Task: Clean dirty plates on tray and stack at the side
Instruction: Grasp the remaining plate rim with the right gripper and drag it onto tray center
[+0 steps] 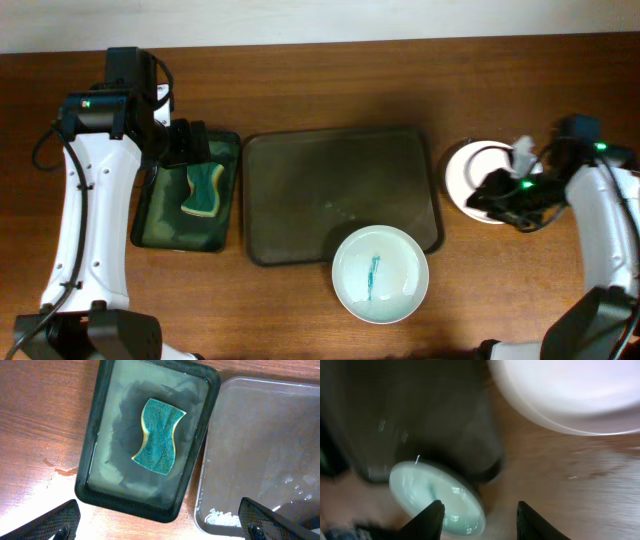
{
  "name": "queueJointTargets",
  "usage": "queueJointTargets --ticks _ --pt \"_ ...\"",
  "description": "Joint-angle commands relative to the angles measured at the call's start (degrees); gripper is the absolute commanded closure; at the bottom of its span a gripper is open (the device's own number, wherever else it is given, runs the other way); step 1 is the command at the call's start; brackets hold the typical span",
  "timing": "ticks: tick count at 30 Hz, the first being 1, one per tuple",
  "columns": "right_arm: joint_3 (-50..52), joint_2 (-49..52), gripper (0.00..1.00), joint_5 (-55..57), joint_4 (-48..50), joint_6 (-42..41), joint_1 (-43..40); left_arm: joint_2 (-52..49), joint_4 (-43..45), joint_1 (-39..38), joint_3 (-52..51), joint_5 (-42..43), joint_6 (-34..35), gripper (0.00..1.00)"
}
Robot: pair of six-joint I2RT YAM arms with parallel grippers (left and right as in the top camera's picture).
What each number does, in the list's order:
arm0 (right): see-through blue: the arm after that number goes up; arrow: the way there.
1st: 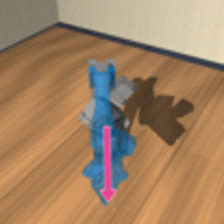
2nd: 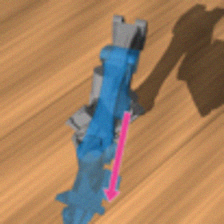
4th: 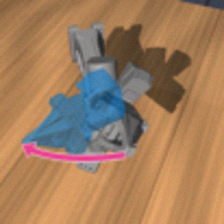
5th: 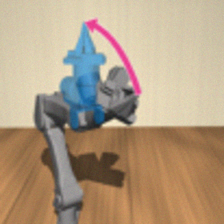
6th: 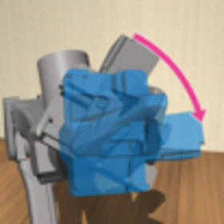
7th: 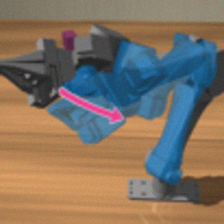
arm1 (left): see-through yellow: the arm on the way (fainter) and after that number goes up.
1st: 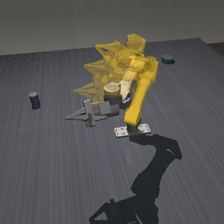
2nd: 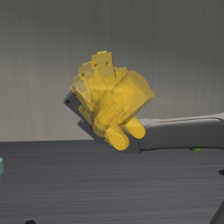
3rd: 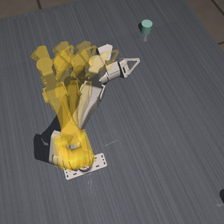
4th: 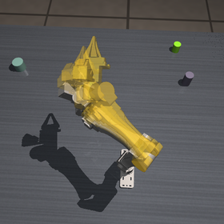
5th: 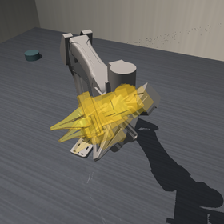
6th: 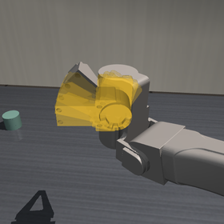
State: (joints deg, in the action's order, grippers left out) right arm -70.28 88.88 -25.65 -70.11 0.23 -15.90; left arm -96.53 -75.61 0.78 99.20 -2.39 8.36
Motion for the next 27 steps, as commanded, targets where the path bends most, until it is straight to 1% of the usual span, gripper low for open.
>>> queueJointTargets --ticks 1,3,5,6,8,10,13,15,16,17,18,22,26,27 --pt "-0.1 -1.7 0.55 4.8 -1.1 3.5 9.8 0.5 0.1 0.2 0.2 -0.4 -0.3 0.01" --pt "0.6 -1.7 0.55 9.3 -1.0 0.7 15.1 0.5 0.1 0.2 0.2 -0.4 -0.3 0.01" --pt "2.8 -1.7 0.56 9.7 0.3 0.1 18.6 0.5 0.1 0.2 0.2 -0.4 -0.3 0.00" --pt "5.7 -1.7 0.55 10.3 3.0 -0.4 21.1 0.5 0.1 0.2 0.2 -0.4 -0.3 0.01" --pt "10.0 -1.6 0.56 14.8 7.0 -4.1 22.9 0.5 0.1 0.2 0.2 -0.4 -0.3 0.01" --pt "15.2 -1.2 0.56 15.3 13.5 -5.3 23.0 0.5 0.1 0.2 0.2 -0.4 -0.3 0.01" --pt "19.9 -1.0 0.61 12.2 18.8 -5.1 23.1 0.5 0.1 0.2 0.2 -0.4 -0.3 0.01" --pt "21.3 -1.0 0.68 11.3 19.6 -3.6 23.1 0.5 0.1 0.2 0.2 -0.4 -0.3 0.01" --pt "21.3 -1.0 0.68 11.3 19.6 -3.6 23.1 0.5 0.1 0.2 0.2 -0.4 -0.3 0.01" --pt "21.3 -1.0 0.71 11.3 19.7 -3.7 23.1 0.5 0.1 0.2 0.2 -0.4 -0.3 0.01" --pt "21.3 -1.0 0.76 11.3 19.7 -3.7 23.1 0.5 0.1 0.2 0.2 -0.4 -0.3 0.01" --pt "21.9 -1.0 0.77 11.1 21.0 -5.0 23.1 0.5 0.1 0.2 0.2 -0.4 -0.3 0.01" --pt "25.0 -1.0 0.78 10.7 25.7 -7.3 23.1 0.5 0.1 0.2 0.2 -0.4 -0.3 0.01" --pt "25.5 -1.0 0.82 10.7 26.4 -7.9 23.1 0.5 0.1 0.2 0.2 -0.4 -0.3 0.01"
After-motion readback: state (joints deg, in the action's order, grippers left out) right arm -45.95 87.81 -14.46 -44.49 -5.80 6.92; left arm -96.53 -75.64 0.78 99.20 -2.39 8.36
